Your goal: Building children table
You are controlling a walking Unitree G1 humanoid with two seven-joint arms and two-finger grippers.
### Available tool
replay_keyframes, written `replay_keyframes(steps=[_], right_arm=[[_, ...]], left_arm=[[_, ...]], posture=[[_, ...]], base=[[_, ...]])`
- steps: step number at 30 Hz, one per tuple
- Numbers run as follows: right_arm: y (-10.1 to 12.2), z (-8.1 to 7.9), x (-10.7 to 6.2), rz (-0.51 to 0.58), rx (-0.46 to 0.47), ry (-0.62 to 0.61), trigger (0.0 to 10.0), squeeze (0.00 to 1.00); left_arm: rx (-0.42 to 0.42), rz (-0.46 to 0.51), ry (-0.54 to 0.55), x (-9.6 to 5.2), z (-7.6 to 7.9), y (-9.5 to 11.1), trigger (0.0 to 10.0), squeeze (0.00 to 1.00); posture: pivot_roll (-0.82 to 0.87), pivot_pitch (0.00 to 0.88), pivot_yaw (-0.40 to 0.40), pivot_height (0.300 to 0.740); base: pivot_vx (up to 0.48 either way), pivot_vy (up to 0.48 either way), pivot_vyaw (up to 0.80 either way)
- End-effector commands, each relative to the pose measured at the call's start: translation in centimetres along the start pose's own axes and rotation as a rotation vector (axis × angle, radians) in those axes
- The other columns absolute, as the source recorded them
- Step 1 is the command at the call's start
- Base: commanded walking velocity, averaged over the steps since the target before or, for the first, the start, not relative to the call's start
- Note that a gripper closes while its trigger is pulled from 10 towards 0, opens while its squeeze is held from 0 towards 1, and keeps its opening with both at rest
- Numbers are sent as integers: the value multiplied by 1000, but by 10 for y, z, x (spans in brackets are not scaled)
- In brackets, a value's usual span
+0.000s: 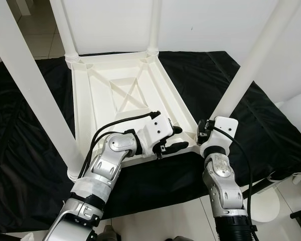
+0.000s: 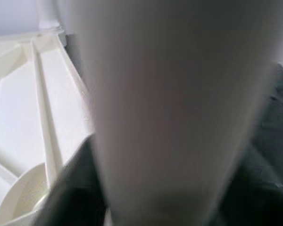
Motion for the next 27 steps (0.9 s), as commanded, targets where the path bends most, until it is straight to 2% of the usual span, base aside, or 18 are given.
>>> replay_keyframes(steps=[1, 2, 4, 5, 9, 11, 16, 17, 19, 20, 24, 27], right_arm=[[-5, -11, -6, -25, 88, 46, 10000, 1000], [-5, -11, -6, -25, 88, 46, 10000, 1000], [1, -11, -11, 4, 100, 186, 10000, 1000], [0, -8, -12, 2, 89, 209, 10000, 1000], [-3, 0, -12, 0, 48, 234, 10000, 1000], [-6, 9, -14, 6, -16, 293, 10000, 1000], [-11, 23, -13, 4, -51, 381, 10000, 1000], [-12, 26, -12, 3, -68, 400, 10000, 380], [-12, 26, -12, 3, -68, 400, 10000, 380], [-13, 28, -9, 6, -90, 431, 10000, 0], [-10, 24, 2, 18, -135, 514, 10000, 0], [-9, 20, 6, 19, -135, 535, 10000, 0]], left_arm=[[9, 2, 101, 1, -13, 1, 10000, 0], [9, 2, 101, 1, -13, 1, 10000, 0], [1, 13, 103, 0, -12, 3, 10000, 0], [2, 12, 104, 0, -12, 3, 10000, 0], [3, 11, 110, 0, -14, 3, 10000, 0], [4, 11, 112, 0, -15, 3, 10000, 0], [6, 9, 114, 1, -15, 2, 10000, 0], [7, 9, 114, 1, -15, 2, 10000, 0], [7, 9, 114, 1, -15, 2, 10000, 0], [7, 10, 113, 1, -15, 3, 10000, 0], [9, 15, 109, 3, -15, 4, 10000, 0], [10, 16, 108, 3, -15, 5, 10000, 0]], posture=[[4, 0, -35, 740], [4, 0, -35, 740], [0, 0, -38, 740], [0, 0, -38, 740], [1, 0, -40, 740], [-2, 0, -37, 740], [-3, 0, -33, 740], [-2, 0, -32, 740], [-2, 0, -32, 740], [-3, 0, -30, 740], [-4, 0, -28, 740], [-3, 0, -28, 740]], base=[[0, 0, 0], [0, 0, 0], [0, 0, 0], [0, 0, 0], [0, 0, 0], [0, 0, 0], [0, 0, 0], [0, 0, 0], [0, 0, 0], [0, 0, 0], [0, 0, 0], [0, 0, 0]])
Point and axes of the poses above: a point about 5 cm out from each wrist's last joint towards the gripper, its own x axis pointing out of the wrist towards the gripper, its own y axis along the axis of the wrist's last joint, z = x × y, the point moved 6 cm from there along x, pointing out of the wrist towards the gripper, and after that the axes turned 2 degrees about -x, right-handed, at the moved point
